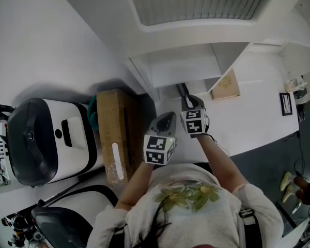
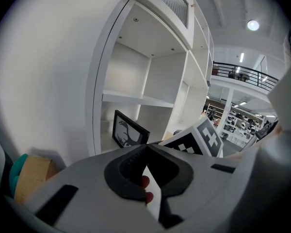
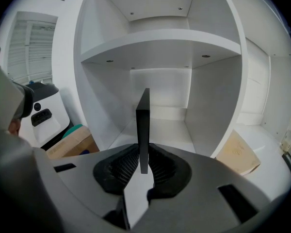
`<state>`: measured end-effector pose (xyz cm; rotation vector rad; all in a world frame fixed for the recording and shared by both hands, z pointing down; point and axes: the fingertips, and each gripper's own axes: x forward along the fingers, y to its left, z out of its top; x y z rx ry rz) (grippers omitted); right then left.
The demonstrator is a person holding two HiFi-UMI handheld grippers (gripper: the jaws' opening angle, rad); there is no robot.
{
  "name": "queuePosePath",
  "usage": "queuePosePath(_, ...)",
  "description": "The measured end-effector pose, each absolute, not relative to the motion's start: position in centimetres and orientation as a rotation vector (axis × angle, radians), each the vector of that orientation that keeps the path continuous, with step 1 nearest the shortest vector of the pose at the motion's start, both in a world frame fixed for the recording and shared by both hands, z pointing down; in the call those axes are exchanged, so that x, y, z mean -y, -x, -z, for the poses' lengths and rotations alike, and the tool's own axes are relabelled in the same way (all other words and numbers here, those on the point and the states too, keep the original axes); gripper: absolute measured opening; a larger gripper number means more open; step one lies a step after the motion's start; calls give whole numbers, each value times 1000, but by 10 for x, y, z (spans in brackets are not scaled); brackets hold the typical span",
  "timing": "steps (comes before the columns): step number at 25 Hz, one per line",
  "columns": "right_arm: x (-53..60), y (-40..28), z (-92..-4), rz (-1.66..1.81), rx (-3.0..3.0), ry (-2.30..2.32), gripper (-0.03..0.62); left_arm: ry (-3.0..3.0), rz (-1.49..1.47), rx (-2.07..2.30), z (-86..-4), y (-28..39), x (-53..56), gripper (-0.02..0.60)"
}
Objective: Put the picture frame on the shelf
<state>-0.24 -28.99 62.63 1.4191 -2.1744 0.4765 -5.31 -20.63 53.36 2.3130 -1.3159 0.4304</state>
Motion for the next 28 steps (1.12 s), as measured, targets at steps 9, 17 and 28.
queuePosePath(9, 298, 6, -627, -484, 2181, -1414, 81, -2312, -430, 1315, -534, 54, 208, 23)
queuePosePath(17, 288, 3, -623, -531, 2210, -1402, 83, -2311, -429, 1318, -534, 54, 208, 23)
queuePosePath(28, 251, -5, -582, -509, 2297, -1411, 47, -2329, -412, 1313, -528, 49, 205, 23)
